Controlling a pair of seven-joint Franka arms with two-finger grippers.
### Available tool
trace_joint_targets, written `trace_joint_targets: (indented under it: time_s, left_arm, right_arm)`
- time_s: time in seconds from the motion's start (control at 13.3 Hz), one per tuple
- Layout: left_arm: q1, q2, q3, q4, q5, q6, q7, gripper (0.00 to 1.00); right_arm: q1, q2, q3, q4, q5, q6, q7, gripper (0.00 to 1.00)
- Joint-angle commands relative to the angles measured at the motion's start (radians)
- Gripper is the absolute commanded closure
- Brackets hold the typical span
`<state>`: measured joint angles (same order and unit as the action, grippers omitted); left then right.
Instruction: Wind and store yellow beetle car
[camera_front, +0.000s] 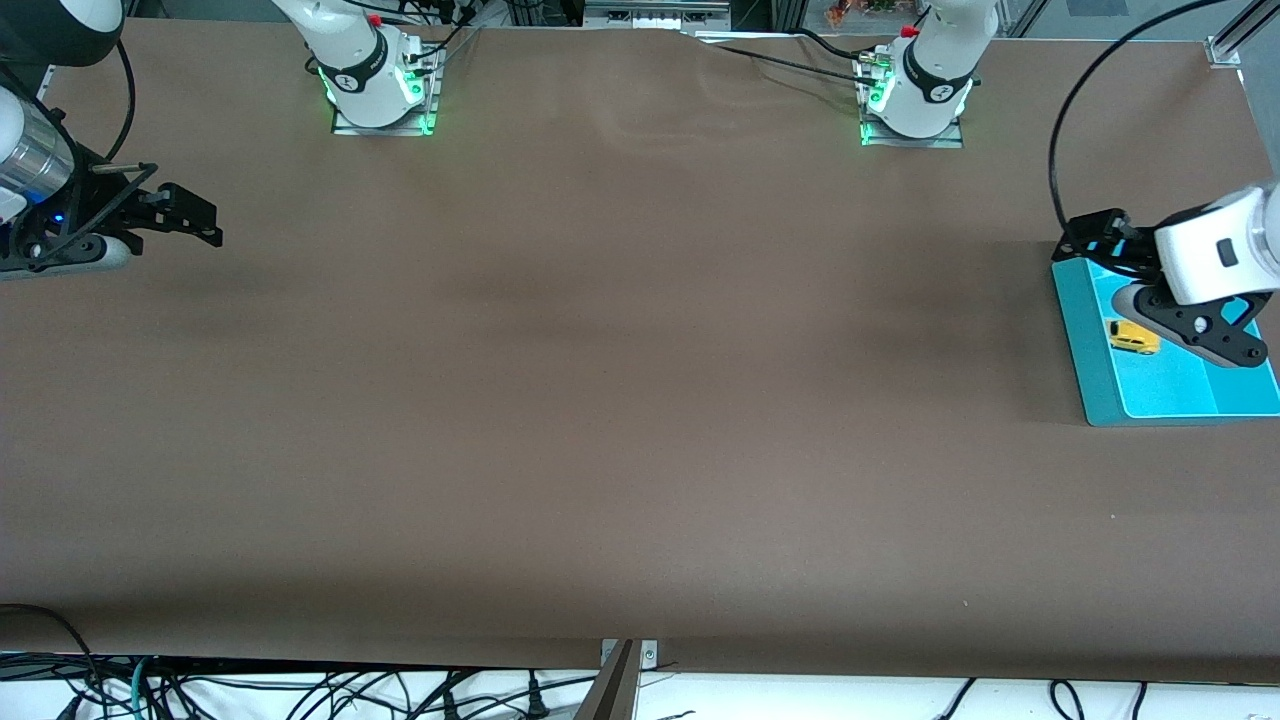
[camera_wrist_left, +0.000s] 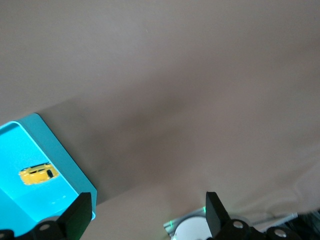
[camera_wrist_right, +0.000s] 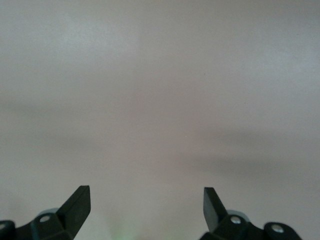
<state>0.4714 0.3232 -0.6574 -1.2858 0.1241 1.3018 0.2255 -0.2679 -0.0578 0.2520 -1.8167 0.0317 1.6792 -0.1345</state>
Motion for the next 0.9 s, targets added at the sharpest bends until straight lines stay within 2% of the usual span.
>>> trace_joint_targets:
  time_s: [0.0, 0.08, 0.15, 0.3, 0.83]
  left_arm:
    - [-0.281, -0.162, 0.358, -0.143, -0.122, 0.121, -0.092, 0.00]
    - [-0.391, -0.221, 0.490, -0.235, -0.177, 0.199, -0.133, 0.00]
    - [-0.460, -0.280, 0.568, -0.319, -0.176, 0.282, -0.174, 0.00]
    - [-0.497, -0.329, 0.648, -0.417, -0.176, 0.376, -0.262, 0.00]
    - [-0.499, -0.317, 0.639, -0.374, -0.173, 0.289, -0.255, 0.00]
  right_arm:
    - [0.003, 0.007, -0.002, 0.025, -0.009, -0.024, 0.006, 0.00]
    - [0.003, 0.007, -0.002, 0.025, -0.009, -0.024, 0.006, 0.00]
    - [0.003, 0.009, -0.002, 0.025, -0.009, -0.024, 0.006, 0.00]
    - [0.003, 0.009, -0.002, 0.025, -0.007, -0.024, 0.007, 0.00]
    - [0.004, 0.007, -0.002, 0.027, -0.006, -0.022, 0.007, 0.00]
